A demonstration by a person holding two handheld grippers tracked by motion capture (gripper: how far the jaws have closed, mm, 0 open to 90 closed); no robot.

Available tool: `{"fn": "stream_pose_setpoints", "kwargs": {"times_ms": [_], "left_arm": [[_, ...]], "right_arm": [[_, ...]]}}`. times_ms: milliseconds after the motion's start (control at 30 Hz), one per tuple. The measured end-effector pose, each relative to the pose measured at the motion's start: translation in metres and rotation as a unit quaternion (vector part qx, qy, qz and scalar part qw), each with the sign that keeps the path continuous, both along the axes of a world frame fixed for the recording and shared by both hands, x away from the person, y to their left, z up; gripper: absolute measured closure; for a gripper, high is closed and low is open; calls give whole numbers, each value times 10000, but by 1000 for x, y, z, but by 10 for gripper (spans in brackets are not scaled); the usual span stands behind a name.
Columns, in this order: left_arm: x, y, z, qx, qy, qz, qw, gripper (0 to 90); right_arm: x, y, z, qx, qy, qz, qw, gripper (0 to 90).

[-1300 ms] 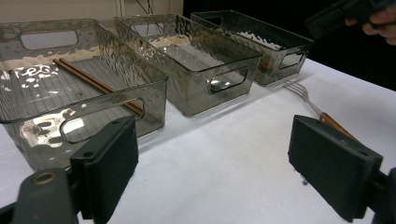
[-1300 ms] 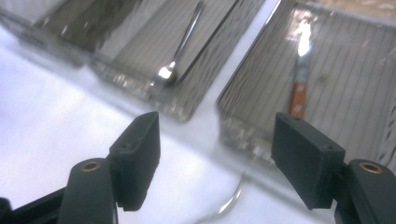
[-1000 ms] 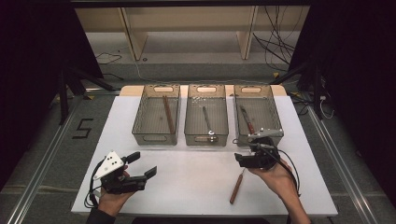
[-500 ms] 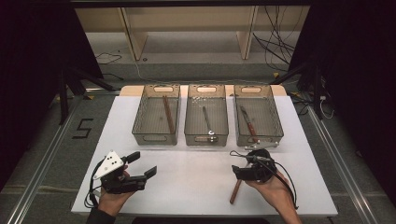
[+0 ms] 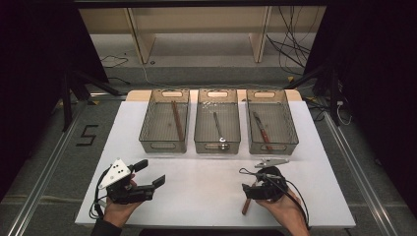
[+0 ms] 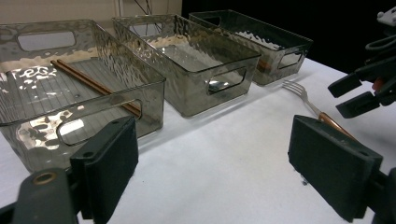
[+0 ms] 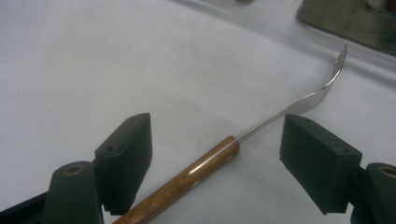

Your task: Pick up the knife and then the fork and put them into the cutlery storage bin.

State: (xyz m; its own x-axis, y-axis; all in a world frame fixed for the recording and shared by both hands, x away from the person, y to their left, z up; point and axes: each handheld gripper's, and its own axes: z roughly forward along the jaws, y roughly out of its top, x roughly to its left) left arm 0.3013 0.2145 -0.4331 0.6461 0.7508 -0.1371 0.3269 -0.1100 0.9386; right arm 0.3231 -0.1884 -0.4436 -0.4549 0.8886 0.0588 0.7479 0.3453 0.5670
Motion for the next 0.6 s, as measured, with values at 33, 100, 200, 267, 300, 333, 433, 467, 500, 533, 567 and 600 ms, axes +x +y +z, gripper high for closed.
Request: {"fn": "stream_pose_setpoints", "kwargs": {"times_ms": [33, 100, 200, 267, 300, 333, 433, 467, 500, 533, 567, 600], "left_arm": [[0, 0, 0, -2, -2, 2, 10000, 157], [0, 0, 0, -19, -5, 3, 10000, 157], [-1, 1, 0, -4, -14, -3, 10000, 156], [-1, 1, 0, -10, -12, -3, 10000, 157], [-1, 1, 0, -3, -12, -4, 10000, 157], [-1, 0, 0, 4, -9, -4, 10000, 156], [-2, 0, 0, 19, -13, -12, 10000, 157], [-1, 0, 0, 16, -8, -18, 10000, 157], [-1, 0, 0, 24, -4, -22, 10000, 157], [-1, 0, 0, 25, -7, -15, 10000, 157], [-1, 0, 0, 18, -1, -18, 10000, 157], [-1, 0, 0, 18, -2, -18, 10000, 157]], "right_arm": [[-1, 1, -2, -33, -4, -13, 10000, 260], [-3, 2, -5, -107, 27, -52, 9999, 260], [-7, 3, -10, -153, 69, -111, 9998, 261], [-9, 3, -11, -123, 84, -138, 9998, 264], [-10, 4, -12, -122, 103, -135, 9998, 264], [-11, 5, -13, -135, 110, -123, 9998, 265], [-10, 8, -16, -230, 146, -136, 9995, 266], [-10, 8, -17, -280, 150, -174, 9993, 267], [-10, 8, -19, -288, 157, -183, 9993, 268], [-9, 7, -20, -262, 199, -205, 9992, 269], [-9, 7, -21, -273, 207, -224, 9992, 270], [-9, 7, -22, -278, 227, -231, 9991, 270]]}}
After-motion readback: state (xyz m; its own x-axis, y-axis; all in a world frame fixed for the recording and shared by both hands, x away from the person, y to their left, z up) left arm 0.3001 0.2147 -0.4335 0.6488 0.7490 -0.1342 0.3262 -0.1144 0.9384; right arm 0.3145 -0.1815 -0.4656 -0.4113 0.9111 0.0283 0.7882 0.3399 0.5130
